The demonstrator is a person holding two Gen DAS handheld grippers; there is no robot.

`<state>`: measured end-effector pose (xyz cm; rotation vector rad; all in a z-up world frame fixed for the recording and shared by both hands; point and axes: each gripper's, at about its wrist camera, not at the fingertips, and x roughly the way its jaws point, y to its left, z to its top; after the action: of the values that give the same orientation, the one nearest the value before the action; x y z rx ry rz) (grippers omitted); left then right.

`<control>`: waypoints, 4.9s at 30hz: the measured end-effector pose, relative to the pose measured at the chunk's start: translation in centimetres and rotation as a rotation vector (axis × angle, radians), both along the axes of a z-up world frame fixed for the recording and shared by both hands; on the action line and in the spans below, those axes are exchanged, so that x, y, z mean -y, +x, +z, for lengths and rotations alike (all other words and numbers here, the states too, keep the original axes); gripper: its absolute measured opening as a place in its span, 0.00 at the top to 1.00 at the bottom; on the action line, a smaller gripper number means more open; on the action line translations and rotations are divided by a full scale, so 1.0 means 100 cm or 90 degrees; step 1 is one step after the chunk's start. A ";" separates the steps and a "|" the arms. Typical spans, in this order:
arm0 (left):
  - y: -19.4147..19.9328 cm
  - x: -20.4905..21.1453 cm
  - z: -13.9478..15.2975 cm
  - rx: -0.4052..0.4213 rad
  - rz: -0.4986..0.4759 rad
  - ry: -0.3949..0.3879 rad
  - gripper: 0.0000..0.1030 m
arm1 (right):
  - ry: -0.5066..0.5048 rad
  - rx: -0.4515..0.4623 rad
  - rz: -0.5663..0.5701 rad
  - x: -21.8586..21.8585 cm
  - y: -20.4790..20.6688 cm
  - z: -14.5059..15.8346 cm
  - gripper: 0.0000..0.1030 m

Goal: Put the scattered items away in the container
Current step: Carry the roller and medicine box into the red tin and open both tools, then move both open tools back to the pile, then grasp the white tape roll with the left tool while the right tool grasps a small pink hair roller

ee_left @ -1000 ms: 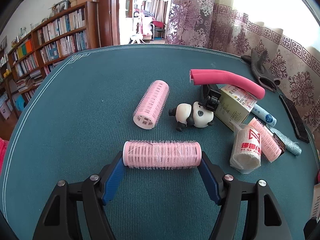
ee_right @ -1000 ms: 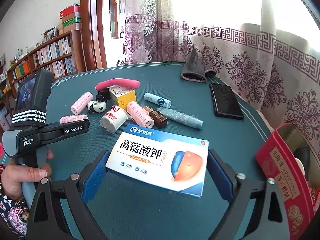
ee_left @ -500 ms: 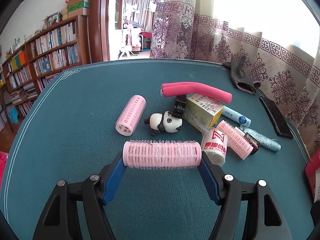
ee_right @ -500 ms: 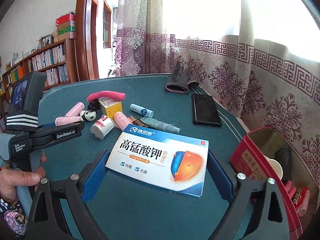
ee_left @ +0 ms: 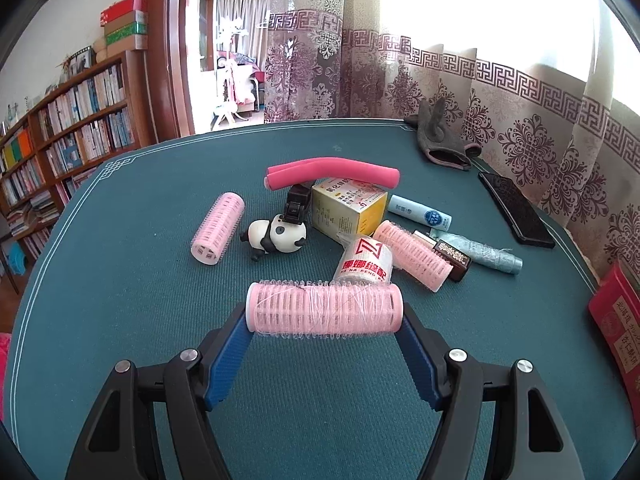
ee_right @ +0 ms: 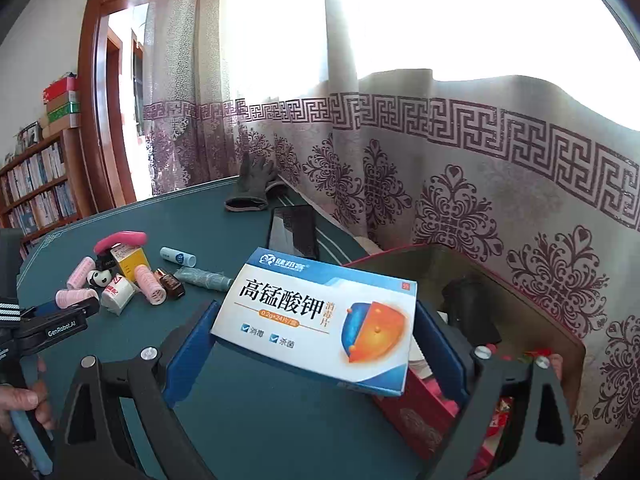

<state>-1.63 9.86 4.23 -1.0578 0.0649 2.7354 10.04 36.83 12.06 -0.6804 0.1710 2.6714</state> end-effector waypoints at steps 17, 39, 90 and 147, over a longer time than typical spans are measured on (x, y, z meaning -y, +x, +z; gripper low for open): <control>0.032 -0.034 0.015 -0.026 -0.065 -0.021 0.29 | -0.057 0.038 -0.099 -0.071 0.040 -0.017 0.06; 0.080 -0.200 0.065 -0.008 -0.307 0.029 0.29 | -0.058 0.009 -0.109 -0.108 0.070 -0.022 0.05; -0.021 -0.010 -0.018 0.094 0.019 0.043 0.10 | -0.019 0.077 0.221 0.069 -0.034 -0.033 0.01; -0.060 0.005 -0.033 0.072 0.087 0.032 0.62 | -0.148 0.206 0.371 0.108 -0.191 -0.064 0.45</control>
<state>-7.63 9.39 0.97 -1.2440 -0.0965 2.7729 -9.08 26.03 5.62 -1.4100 0.2256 3.0485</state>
